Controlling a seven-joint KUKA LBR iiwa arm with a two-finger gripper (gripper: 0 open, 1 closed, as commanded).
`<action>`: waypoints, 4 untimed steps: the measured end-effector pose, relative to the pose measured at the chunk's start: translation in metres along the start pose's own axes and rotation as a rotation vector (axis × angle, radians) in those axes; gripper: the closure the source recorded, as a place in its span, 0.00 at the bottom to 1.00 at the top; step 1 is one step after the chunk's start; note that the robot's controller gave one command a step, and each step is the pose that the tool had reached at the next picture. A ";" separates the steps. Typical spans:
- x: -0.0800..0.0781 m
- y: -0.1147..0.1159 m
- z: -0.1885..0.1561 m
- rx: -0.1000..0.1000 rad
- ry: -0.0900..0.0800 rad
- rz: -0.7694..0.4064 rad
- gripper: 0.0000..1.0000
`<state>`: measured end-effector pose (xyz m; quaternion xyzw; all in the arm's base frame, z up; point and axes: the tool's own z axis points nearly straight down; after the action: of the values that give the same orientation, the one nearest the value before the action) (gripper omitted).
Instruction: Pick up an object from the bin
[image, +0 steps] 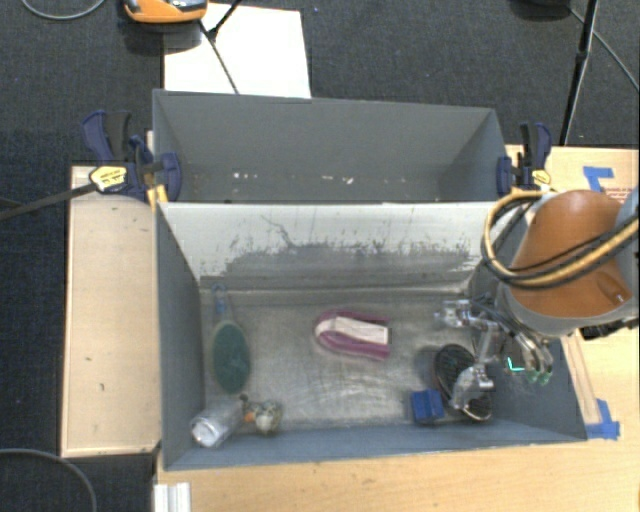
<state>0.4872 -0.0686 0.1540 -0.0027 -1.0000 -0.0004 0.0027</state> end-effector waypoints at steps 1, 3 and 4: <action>-0.005 -0.045 0.084 -0.001 -0.004 0.353 0.00; 0.006 -0.047 0.047 -0.001 -0.011 0.718 0.00; 0.008 -0.048 0.084 -0.001 -0.006 0.667 0.00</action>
Offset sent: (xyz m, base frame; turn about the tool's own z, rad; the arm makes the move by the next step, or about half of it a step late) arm 0.0047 -0.0449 -0.0840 0.3523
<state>0.4782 -0.1162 0.0696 -0.3300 -0.9440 0.0001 -0.0002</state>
